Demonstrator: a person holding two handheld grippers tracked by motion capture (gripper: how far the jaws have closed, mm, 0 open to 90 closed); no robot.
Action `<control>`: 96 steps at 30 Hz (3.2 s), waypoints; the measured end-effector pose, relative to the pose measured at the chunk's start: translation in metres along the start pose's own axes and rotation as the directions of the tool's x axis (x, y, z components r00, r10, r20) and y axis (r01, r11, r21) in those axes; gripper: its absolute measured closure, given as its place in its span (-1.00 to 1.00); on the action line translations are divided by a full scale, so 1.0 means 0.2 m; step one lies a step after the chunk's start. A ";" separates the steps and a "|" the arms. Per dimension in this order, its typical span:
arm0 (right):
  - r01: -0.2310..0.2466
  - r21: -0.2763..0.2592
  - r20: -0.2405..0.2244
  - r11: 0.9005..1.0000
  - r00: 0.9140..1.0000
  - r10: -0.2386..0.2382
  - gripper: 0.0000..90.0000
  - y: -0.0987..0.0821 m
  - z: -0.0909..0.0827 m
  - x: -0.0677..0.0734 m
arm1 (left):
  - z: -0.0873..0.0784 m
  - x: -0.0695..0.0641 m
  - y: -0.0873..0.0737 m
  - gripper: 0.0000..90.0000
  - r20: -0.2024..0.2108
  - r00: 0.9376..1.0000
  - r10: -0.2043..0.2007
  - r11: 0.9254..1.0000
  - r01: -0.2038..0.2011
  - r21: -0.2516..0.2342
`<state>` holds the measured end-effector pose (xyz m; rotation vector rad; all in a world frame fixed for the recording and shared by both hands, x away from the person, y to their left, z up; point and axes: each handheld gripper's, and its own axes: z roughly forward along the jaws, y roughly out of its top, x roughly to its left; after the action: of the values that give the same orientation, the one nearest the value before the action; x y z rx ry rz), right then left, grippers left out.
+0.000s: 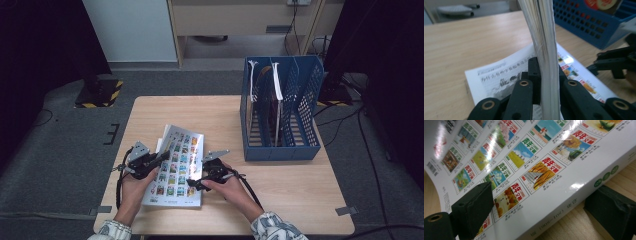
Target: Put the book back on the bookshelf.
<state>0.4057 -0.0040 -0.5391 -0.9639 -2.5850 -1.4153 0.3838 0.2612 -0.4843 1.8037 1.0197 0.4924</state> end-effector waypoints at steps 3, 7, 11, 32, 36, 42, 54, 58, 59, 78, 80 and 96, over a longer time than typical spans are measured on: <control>-0.002 0.000 0.002 1.000 1.000 0.002 -0.81 0.00 0.00 0.00 | 0.04 0.03 -0.03 0.76 -0.039 0.999 -0.001 0.999 0.003 0.048; 0.003 0.006 0.010 1.000 1.000 -0.003 -0.81 0.00 0.00 0.01 | 0.08 0.08 -0.06 0.23 -0.152 0.988 0.006 0.993 0.012 0.118; 0.026 0.013 0.035 1.000 0.999 -0.026 -0.82 0.00 0.01 0.02 | 0.04 0.16 -0.09 0.06 -0.224 0.975 -0.018 0.996 0.038 0.082; 0.019 0.005 0.060 1.000 0.998 -0.019 -0.82 0.02 0.03 0.01 | 0.07 0.17 -0.17 -0.15 -0.137 0.990 -0.006 0.983 0.031 0.182; 0.004 0.005 0.055 1.000 0.999 -0.004 -0.78 0.05 0.04 -0.02 | 0.07 0.17 -0.17 -0.15 -0.131 0.991 -0.018 0.982 0.043 0.184; -0.014 0.020 0.047 1.000 0.999 0.013 -0.70 0.11 0.08 -0.04 | 0.07 0.17 -0.18 -0.16 -0.133 0.990 -0.036 0.980 0.061 0.191; -0.056 0.025 0.000 0.998 0.998 0.056 -0.76 0.20 0.17 0.00 | 0.07 0.18 -0.18 -0.17 -0.130 0.990 -0.058 0.980 0.081 0.181; -0.075 0.025 -0.008 0.997 0.997 0.075 -0.75 0.22 0.17 -0.02 | 0.07 0.18 -0.19 -0.17 -0.126 0.989 -0.073 0.979 0.095 0.178; -0.081 0.027 -0.014 0.996 0.997 0.081 -0.74 0.22 0.17 -0.02 | 0.07 0.19 -0.19 -0.17 -0.125 0.989 -0.074 0.979 0.095 0.178; -0.099 0.045 -0.030 0.994 0.994 0.101 -0.60 0.27 0.19 0.02 | 0.07 0.18 -0.18 -0.17 -0.130 0.988 -0.081 0.978 0.104 0.182; -0.104 0.055 -0.020 0.993 0.994 0.105 -0.49 0.28 0.19 0.02 | 0.07 0.18 -0.18 -0.17 -0.131 0.988 -0.080 0.978 0.104 0.182; -0.163 -0.011 0.026 0.987 0.986 0.163 0.42 0.31 0.14 0.00 | 0.03 0.19 -0.14 -0.33 -0.143 0.986 -0.086 0.986 0.105 0.133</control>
<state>0.4459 0.0421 -0.5093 -1.1728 -2.4538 -1.3832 0.3981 0.2943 -0.5154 1.8532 1.2570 0.5014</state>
